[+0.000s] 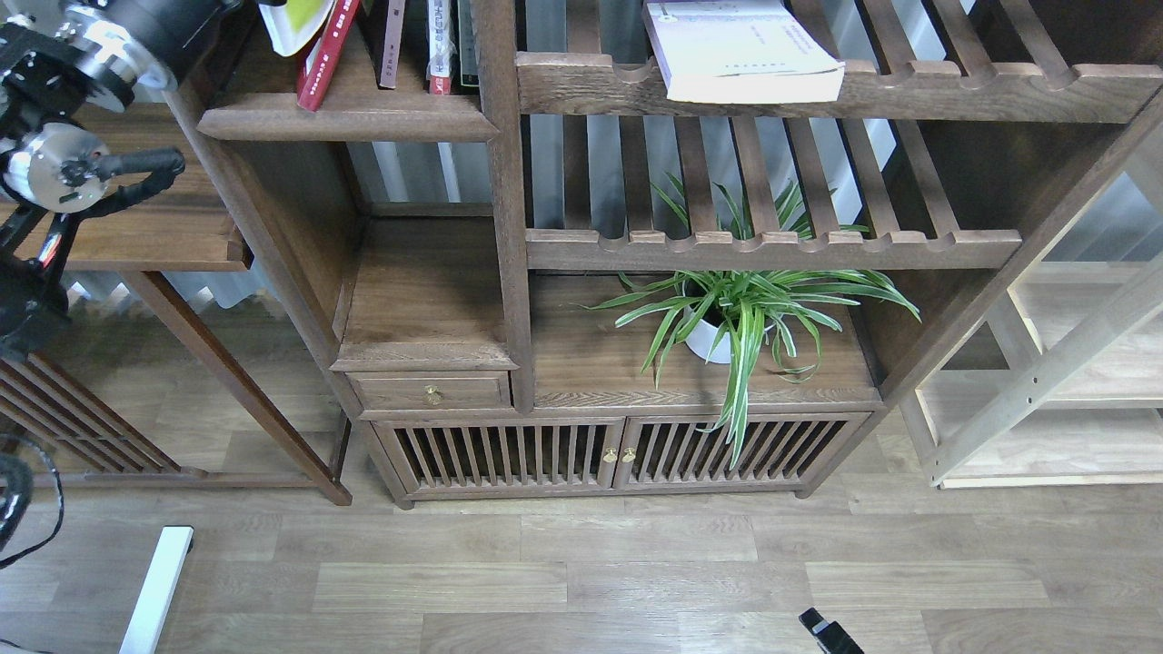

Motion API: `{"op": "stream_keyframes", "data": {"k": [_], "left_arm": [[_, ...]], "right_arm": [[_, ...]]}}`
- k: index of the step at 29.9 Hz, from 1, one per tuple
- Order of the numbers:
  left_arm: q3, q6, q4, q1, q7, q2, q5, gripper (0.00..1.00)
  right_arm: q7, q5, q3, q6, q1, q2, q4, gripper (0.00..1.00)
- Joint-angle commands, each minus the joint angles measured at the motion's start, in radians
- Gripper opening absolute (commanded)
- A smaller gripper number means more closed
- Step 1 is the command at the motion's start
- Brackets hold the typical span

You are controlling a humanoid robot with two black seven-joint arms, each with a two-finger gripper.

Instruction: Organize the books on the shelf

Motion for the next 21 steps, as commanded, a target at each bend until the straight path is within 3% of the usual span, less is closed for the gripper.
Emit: {"op": "stream_keyframes", "data": {"k": [1, 15, 21], "left_arm": [[0.026, 0.000, 0.039, -0.022, -0.009, -0.023, 0.000, 0.00], [0.060, 0.006, 0.073, 0.001, -0.028, -0.027, -0.008, 0.02], [0.061, 0.067, 0.079, 0.005, -0.031, -0.030, -0.011, 0.26]], "right_arm": [[-0.001, 0.014, 0.000, 0.000, -0.009, -0.006, 0.000, 0.99], [-0.001, 0.044, -0.003, 0.000, -0.015, -0.020, -0.002, 0.99], [-0.001, 0.044, -0.003, 0.000, -0.014, -0.019, -0.002, 0.99]]}}
